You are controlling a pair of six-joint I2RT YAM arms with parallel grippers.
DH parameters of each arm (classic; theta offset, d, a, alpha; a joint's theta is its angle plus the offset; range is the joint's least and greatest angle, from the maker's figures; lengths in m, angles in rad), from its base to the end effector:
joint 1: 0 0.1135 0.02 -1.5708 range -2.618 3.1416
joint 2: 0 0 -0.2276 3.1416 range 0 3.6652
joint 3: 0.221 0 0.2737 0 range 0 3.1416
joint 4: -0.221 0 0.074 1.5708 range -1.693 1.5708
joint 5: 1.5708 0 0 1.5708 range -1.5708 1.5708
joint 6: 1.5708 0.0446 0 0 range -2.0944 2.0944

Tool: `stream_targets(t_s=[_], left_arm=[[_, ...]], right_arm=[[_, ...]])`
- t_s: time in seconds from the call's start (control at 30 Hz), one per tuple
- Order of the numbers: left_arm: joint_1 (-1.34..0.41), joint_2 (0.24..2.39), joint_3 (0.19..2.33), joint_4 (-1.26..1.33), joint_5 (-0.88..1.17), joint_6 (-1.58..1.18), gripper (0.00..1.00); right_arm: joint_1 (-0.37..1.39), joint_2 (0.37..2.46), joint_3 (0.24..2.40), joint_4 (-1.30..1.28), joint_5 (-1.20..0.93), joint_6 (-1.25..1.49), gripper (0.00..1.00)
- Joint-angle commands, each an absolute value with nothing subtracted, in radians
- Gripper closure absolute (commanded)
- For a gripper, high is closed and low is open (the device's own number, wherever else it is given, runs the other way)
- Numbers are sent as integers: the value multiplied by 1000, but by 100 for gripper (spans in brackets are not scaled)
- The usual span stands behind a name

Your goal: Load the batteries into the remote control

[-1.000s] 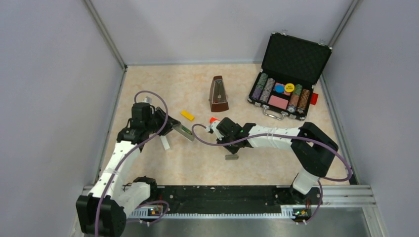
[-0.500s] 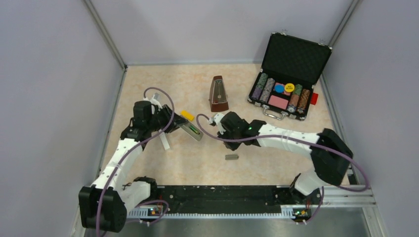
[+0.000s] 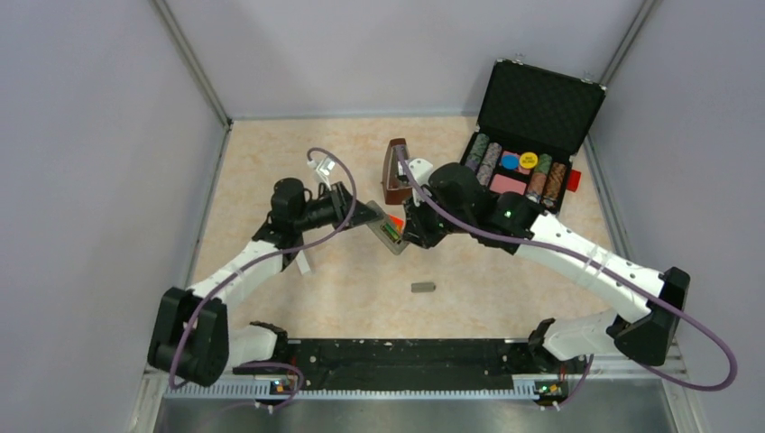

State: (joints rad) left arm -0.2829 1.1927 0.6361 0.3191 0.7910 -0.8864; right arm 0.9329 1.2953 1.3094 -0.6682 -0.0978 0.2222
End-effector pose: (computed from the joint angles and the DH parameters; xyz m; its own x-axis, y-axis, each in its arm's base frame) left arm 0.2762 -0.1133 0.2101 -0.8091 -0.3321 -0.4848 0.3686 0.3558 -0.8588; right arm 0.1860 0.2582 0.3242 -0.5398 -0.3599 -0.7610 -0.7450 0.6251 0.2328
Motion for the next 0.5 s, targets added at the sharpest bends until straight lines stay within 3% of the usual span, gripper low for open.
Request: stream_targets(t_s=[0.0,0.47], left_arm=[[-360,1302,689,606,881,-919,100],[-436,1659,718,1189,1061,-1253,100]], right_arm=[[928,1321,1381,-833,-37,299,99],[929,1404,1399,-973,57,434,99]])
